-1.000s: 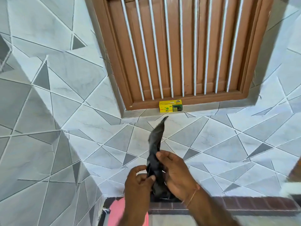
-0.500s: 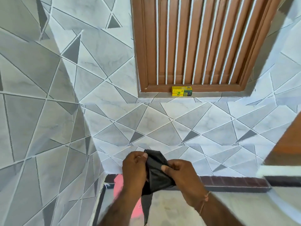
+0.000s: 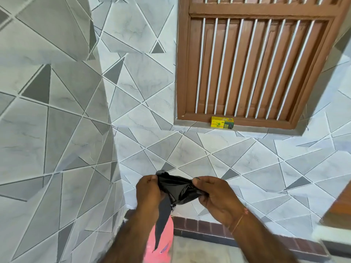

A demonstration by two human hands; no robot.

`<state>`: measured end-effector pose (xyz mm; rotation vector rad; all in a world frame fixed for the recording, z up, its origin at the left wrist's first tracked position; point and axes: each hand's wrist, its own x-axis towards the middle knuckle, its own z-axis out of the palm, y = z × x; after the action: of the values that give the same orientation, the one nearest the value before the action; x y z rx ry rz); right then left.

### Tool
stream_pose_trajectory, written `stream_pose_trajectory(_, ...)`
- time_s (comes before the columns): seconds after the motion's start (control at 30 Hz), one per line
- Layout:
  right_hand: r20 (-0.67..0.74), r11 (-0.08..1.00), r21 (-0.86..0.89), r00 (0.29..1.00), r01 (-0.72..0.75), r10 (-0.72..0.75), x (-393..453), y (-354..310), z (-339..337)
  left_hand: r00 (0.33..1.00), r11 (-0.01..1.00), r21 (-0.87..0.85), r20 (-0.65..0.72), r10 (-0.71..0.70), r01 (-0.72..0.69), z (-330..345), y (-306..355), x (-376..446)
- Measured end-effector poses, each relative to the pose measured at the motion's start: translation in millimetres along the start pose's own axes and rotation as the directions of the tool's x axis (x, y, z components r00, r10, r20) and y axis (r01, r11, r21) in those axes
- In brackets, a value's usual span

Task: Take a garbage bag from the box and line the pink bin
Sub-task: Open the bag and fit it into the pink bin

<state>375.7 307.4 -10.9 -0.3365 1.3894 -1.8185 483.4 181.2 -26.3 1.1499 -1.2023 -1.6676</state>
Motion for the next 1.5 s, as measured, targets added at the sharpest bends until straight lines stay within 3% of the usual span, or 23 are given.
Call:
stream_pose_trajectory(0.03,-0.006,1.0,0.005,1.0,-0.007,0.007,1,-1,-1,0.999,0.999,0.026,-0.015,0.03,-0.029,1,-1,-3)
stream_pose_trajectory(0.13,-0.007,0.999,0.051,1.0,-0.002,0.002,3,-4,-2,0.938,0.913,0.233,-0.008,0.347,-0.336,1,-2,-20)
stream_pose_trajectory(0.23,-0.005,0.994,0.107,0.999,0.033,-0.032,6,-5,-3,0.868,0.816,0.316,0.293,0.401,-0.484,11,-2,-45)
stream_pose_trajectory(0.27,0.007,0.991,0.129,0.999,0.037,-0.038,6,-6,-3,0.857,0.783,0.365,0.326,0.399,-0.504,15,-3,-49)
stream_pose_trajectory(0.33,0.007,0.988,0.152,0.999,0.041,-0.042,5,-6,-4,0.896,0.791,0.425,0.263,0.357,-0.44,16,-9,-45)
stream_pose_trajectory(0.37,-0.015,0.986,0.158,0.999,0.042,-0.04,7,-4,-7,0.936,0.854,0.385,0.192,0.296,-0.349,15,-9,-39)
stream_pose_trajectory(0.43,-0.081,0.987,0.154,0.996,0.046,-0.034,9,0,-17,0.989,0.983,0.121,0.064,0.13,-0.137,10,-3,-29)
stream_pose_trajectory(0.47,-0.12,0.991,0.125,0.992,0.048,-0.033,9,3,-21,0.999,0.998,-0.044,0.029,0.037,-0.035,7,1,-26)
stream_pose_trajectory(0.53,-0.186,0.999,-0.016,0.982,0.029,-0.031,9,14,-33,0.997,0.962,-0.26,0.007,-0.08,0.079,0,7,-18)
stream_pose_trajectory(0.6,-0.186,0.97,-0.243,0.982,-0.024,-0.022,7,27,-40,0.994,0.936,-0.336,0.008,-0.109,0.105,-1,10,-14)
stream_pose_trajectory(0.63,-0.172,0.901,-0.433,0.983,-0.018,-0.063,5,34,-42,0.994,0.939,-0.33,0.002,-0.106,0.101,0,11,-14)
stream_pose_trajectory(0.7,-0.09,0.571,-0.812,0.94,0.122,-0.328,7,44,-45,0.999,0.967,-0.25,-0.009,-0.052,0.048,5,10,-17)
stream_pose_trajectory(0.73,-0.021,0.453,-0.864,0.883,0.22,-0.469,6,43,-44,1.0,0.981,-0.194,-0.003,-0.014,0.013,8,10,-20)
stream_pose_trajectory(0.77,0.023,0.443,-0.844,0.846,0.302,-0.532,5,39,-39,1.0,0.99,-0.139,0.016,0.014,-0.012,11,8,-22)
stream_pose_trajectory(0.83,0.056,0.586,-0.723,0.876,0.366,-0.478,2,28,-23,0.995,0.996,-0.08,0.083,0.05,-0.043,18,6,-25)
stream_pose_trajectory(1.0,0.121,0.869,-0.411,0.961,0.276,-0.248,1,21,3,0.978,0.995,-0.021,0.182,0.097,-0.094,30,3,-29)
stream_pose_trajectory(1.17,0.074,0.972,-0.194,0.99,0.129,-0.117,7,19,-9,0.964,0.978,0.085,0.204,0.172,-0.192,23,5,-18)
stream_pose_trajectory(1.27,-0.012,0.981,-0.174,0.996,0.087,-0.09,16,14,-19,0.946,0.945,0.168,0.22,0.24,-0.279,16,8,-12)
stream_pose_trajectory(1.33,-0.112,0.975,-0.184,0.983,0.127,-0.149,22,9,-28,0.896,0.856,0.307,0.299,0.327,-0.415,8,9,-6)
stream_pose_trajectory(1.4,-0.229,0.947,-0.255,0.94,0.193,-0.253,28,5,-41,0.829,0.673,0.492,0.409,0.382,-0.553,-2,12,1)
stream_pose_trajectory(1.5,-0.289,0.908,-0.345,0.894,0.237,-0.343,34,-4,-60,0.726,0.163,0.733,0.568,0.389,-0.661,-16,20,13)
